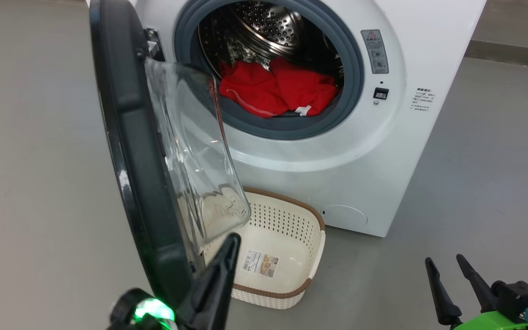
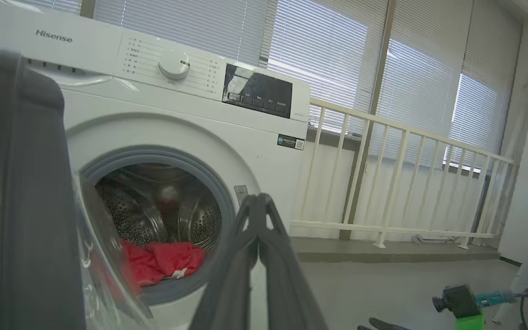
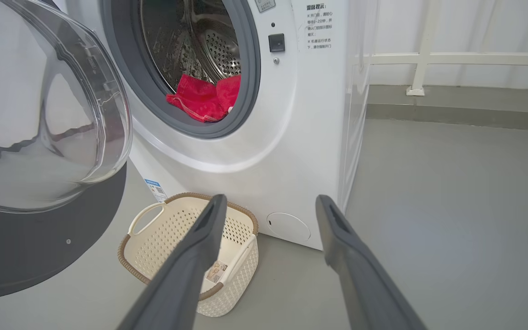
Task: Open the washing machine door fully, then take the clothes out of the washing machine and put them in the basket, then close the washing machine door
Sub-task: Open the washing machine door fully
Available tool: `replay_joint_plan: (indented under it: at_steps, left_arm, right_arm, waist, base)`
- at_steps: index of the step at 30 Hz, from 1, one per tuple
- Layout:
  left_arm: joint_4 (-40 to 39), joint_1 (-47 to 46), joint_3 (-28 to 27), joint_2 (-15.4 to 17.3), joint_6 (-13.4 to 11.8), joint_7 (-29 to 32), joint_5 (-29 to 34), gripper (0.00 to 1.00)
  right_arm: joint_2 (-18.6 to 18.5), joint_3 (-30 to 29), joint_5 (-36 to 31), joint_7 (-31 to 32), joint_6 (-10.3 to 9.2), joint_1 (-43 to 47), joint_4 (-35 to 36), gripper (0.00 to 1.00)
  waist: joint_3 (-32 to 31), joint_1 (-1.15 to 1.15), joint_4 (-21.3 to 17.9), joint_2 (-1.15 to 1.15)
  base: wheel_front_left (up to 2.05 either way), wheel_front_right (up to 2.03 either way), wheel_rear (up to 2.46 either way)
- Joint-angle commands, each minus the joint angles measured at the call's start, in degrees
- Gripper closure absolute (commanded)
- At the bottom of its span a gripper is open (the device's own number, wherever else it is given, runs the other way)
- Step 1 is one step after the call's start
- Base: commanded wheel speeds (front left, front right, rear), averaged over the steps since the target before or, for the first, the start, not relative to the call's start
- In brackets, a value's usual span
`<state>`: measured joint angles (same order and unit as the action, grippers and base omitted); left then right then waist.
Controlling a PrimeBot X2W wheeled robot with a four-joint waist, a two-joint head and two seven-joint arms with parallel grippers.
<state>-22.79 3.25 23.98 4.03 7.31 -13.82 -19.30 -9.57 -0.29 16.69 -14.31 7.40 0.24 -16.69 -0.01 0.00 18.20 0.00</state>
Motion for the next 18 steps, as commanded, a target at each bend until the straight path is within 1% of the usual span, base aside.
replay_joint_plan:
  at_steps: [1,3,4,5,10,18]
  left_arm:
    - [1.0,-0.6,-0.1,0.5,0.2,0.6,-2.7,1.00]
    - [4.2,-0.7,1.4,1.2,0.2,1.3,-4.5,1.00]
    - [7.2,-0.9,1.9,1.4,0.2,1.3,-5.6,1.00]
    - [8.8,-1.0,1.8,1.7,0.2,1.4,-5.7,1.00]
    - [15.2,-1.3,0.3,1.7,-0.8,1.3,-6.5,1.00]
    - [21.7,-2.6,-2.4,1.5,-1.6,0.2,-7.9,1.00]
  right_arm:
    - [-1.0,1.1,-0.8,-0.7,0.09,-1.2,1.4,0.00]
    - [-1.0,1.2,-1.2,-0.7,0.09,-1.4,1.4,0.00]
    - [-1.1,1.2,-1.5,-0.7,0.09,-1.5,1.5,0.00]
    - [-1.1,1.1,-1.6,-0.7,0.09,-1.6,1.5,0.00]
    - [-1.1,0.8,-2.2,-0.7,0.09,-1.9,2.3,0.00]
    - [-0.8,0.7,-2.8,-0.7,0.09,-2.1,3.7,0.00]
  waist:
    - [0.1,0.00,-0.1,0.00]
    - [0.2,0.00,-0.2,0.00]
    - [0.3,0.00,-0.3,0.00]
    - [0.3,0.00,-0.3,0.00]
    - [0.5,0.00,-0.4,0.00]
    - [0.7,0.00,-0.2,0.00]
  base:
    - [0.00,0.00,0.00]
    - [0.00,0.00,0.00]
    - [0.00,0.00,0.00]
    - [0.00,0.00,0.00]
    - [0.00,0.00,0.00]
    - [0.00,0.00,0.00]
